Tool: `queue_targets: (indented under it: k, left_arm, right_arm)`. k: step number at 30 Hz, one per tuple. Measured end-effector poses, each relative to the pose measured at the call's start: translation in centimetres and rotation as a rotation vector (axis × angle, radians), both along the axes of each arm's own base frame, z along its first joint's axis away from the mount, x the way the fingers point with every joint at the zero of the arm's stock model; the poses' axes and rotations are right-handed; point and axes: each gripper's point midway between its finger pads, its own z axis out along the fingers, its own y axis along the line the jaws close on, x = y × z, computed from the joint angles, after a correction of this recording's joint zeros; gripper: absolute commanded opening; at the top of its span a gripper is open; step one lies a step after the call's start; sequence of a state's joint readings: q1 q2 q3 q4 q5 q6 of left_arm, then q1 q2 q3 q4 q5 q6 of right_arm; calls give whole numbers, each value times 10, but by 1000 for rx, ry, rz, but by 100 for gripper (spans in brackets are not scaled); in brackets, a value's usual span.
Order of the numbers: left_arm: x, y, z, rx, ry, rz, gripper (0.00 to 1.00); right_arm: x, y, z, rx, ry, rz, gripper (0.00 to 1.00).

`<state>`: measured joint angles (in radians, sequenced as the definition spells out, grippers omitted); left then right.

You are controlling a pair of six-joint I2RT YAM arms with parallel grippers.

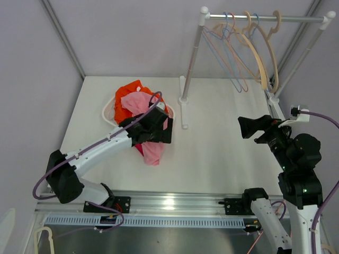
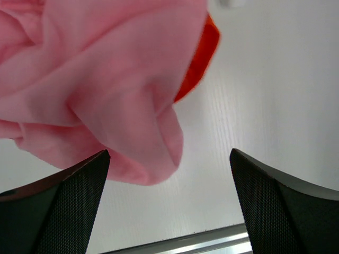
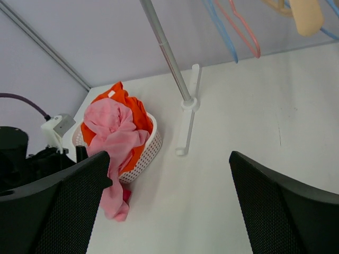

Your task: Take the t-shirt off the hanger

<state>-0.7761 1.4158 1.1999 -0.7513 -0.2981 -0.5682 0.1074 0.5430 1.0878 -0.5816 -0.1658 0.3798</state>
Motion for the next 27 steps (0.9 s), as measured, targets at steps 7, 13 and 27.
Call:
queue_targets:
  k: [7, 13, 27]
  left_arm:
    - [-65, 11, 32, -134, -151, -113, 99]
    - [-101, 66, 96, -405, -413, -98, 99]
    - [-108, 85, 93, -404, -456, -80, 99]
  right_arm:
    - [-3, 6, -28, -20, 91, 41, 100]
    - [-5, 9, -79, -31, 221, 62, 99]
    - [-19, 17, -95, -21, 220, 120, 99]
